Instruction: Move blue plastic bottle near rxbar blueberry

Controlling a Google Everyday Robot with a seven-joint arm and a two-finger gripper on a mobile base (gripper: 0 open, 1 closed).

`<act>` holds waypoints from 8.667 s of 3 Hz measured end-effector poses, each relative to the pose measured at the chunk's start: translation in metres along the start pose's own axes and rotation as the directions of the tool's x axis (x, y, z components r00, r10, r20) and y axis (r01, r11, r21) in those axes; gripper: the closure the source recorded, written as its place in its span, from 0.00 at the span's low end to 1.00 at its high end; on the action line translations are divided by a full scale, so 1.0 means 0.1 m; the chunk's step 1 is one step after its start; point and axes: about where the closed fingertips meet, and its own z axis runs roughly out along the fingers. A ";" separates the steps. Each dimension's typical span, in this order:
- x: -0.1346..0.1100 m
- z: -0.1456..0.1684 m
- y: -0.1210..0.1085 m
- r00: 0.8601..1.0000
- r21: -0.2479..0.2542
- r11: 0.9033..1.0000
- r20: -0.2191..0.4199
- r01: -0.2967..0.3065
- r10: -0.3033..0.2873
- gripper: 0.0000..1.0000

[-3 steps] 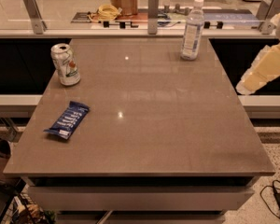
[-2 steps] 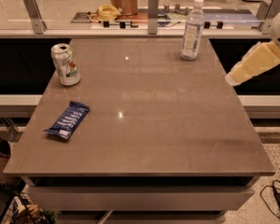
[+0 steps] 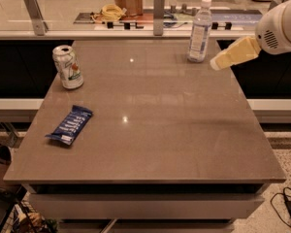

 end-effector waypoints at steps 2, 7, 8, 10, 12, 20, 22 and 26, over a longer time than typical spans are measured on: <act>-0.28 0.63 -0.14 0.993 -0.002 0.998 0.094 -0.067 0.067 0.00; -0.53 1.39 -0.57 0.939 -0.005 0.975 0.271 -0.221 0.214 0.00; -0.66 1.59 -0.54 0.907 -0.047 0.965 0.333 -0.257 0.258 0.00; -0.88 2.00 -0.37 0.856 -0.171 0.942 0.396 -0.288 0.333 0.18; -0.99 2.19 -0.25 0.838 -0.221 0.933 0.416 -0.284 0.354 0.65; -1.27 1.07 0.23 0.817 -0.471 0.864 0.418 -0.180 0.398 1.00; -1.31 0.81 0.94 0.829 -0.510 0.856 0.440 -0.087 0.347 1.00; -1.17 0.38 2.30 0.829 -0.548 0.834 0.494 0.062 0.263 1.00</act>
Offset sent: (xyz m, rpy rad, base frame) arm 0.1072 0.0192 -0.0270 0.1568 -0.0927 -0.0309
